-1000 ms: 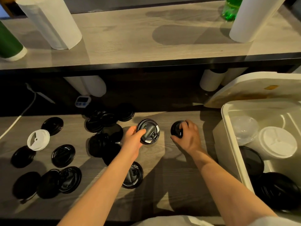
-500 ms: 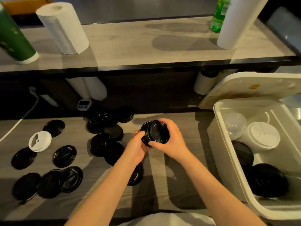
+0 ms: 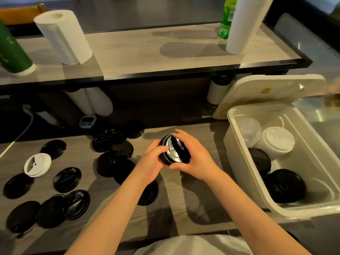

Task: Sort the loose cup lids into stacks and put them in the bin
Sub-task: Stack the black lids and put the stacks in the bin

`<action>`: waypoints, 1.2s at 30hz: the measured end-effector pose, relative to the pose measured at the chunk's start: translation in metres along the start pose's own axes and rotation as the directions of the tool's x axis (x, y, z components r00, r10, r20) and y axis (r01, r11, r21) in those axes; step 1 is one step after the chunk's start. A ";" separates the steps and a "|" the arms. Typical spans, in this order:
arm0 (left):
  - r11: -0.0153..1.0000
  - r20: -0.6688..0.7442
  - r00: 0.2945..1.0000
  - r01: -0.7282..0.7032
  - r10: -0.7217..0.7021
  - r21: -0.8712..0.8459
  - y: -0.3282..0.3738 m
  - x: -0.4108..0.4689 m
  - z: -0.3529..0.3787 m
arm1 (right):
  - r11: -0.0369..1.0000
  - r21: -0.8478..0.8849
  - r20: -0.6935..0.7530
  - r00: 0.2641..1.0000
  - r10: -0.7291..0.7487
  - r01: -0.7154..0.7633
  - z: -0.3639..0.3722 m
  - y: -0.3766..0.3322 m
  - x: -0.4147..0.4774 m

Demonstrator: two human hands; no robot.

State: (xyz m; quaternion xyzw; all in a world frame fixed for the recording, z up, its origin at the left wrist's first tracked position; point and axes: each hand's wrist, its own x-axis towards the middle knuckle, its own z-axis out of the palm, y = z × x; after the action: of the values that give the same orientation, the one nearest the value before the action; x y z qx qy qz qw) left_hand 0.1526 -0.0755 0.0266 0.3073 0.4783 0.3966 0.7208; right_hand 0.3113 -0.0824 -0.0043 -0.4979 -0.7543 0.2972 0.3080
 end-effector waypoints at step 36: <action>-0.436 0.498 0.806 -0.592 -0.321 0.677 -0.056 0.064 0.236 | 0.731 -0.306 0.337 0.649 0.682 -0.609 -0.263 0.091 -0.119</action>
State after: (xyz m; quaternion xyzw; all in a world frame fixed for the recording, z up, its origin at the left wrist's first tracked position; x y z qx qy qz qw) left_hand 0.4026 -0.0625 0.0355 0.9209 0.3055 -0.1951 0.1432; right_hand 0.6002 -0.1262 0.0740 -0.6799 -0.5964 0.4253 -0.0340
